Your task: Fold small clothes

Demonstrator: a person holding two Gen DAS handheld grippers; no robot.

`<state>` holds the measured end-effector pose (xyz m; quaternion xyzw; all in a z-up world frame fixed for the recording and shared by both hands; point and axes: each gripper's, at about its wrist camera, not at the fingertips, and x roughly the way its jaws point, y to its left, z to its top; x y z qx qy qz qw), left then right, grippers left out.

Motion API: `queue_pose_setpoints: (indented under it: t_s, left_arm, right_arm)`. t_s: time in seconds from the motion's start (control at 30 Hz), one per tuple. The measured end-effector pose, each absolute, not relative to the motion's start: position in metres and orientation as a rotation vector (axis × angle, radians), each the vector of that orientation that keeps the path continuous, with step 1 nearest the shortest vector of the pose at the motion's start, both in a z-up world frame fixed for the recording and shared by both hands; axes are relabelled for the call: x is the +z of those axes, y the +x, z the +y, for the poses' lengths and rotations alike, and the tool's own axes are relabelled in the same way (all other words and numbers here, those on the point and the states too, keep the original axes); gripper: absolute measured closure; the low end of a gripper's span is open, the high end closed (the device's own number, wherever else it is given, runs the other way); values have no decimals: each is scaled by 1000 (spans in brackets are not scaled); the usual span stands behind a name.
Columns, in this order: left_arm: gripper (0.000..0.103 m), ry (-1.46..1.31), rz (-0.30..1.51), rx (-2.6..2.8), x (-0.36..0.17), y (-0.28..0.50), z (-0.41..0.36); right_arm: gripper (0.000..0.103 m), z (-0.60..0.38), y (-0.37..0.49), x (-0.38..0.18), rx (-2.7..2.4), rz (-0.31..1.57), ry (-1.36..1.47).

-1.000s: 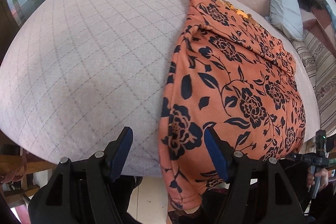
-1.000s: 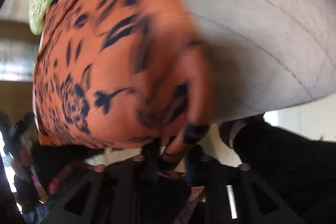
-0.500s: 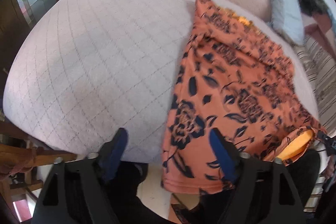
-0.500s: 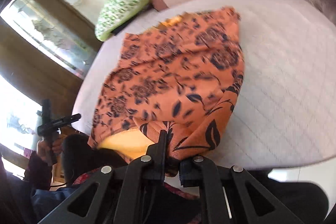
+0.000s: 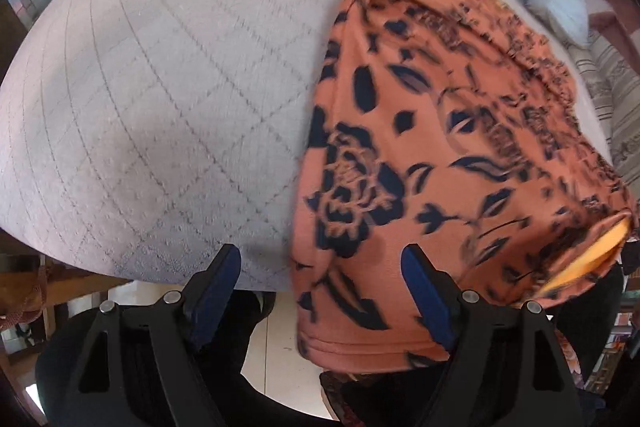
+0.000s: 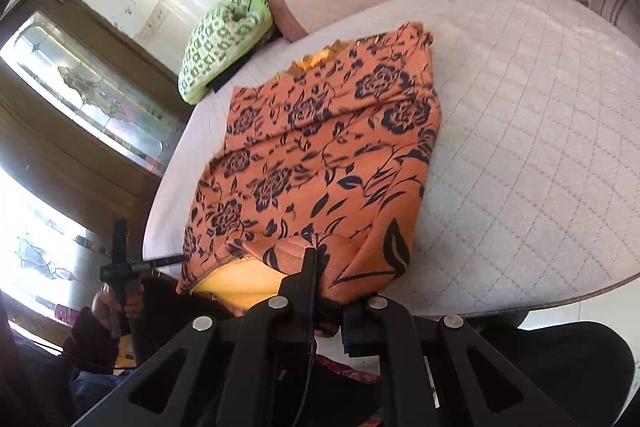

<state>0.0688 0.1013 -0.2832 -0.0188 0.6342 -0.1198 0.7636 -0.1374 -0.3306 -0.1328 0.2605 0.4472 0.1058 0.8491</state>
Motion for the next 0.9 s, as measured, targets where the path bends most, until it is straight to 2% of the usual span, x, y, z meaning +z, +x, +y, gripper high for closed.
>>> queue_pose_setpoints:
  t_s: [0.03,0.1,0.43,0.5,0.67,0.77,0.8,0.87,0.9]
  left_arm:
    - [22,-59,1393,-264,-287,68,102]
    - [36,-92,1422,-264,-296,66,104]
    - [65,-169,1406,-256,-296,63,120]
    - [79,-170,1387,-280,-293,60,116]
    - [79,-117,1368,-348,-286,57,98]
    - [62,-205,1394,-359,-290,62,98]
    - [61,-226,1399,-359,-290,63,98]
    - [62,-206,1403,-350,-292,63,96]
    - [70,-181,1399,-330,-292,63,94]
  right_arm:
    - [94,-332,-137,-134,217,944,556]
    - [94,-332,-136,-137,214,953,559]
    - [94,-344,-133,-130,192,885,617]
    - [94,-345,-131,-132,173,893,614]
    - [94,-350,-129,-139,150,910,631]
    - [94,-349,-131,-138,153,905,631]
    - [94,-349,-131,-138,154,903,630]
    - [94,-348,-132,-137,156,898,631]
    - [94,-348,-133,-137,157,896,633]
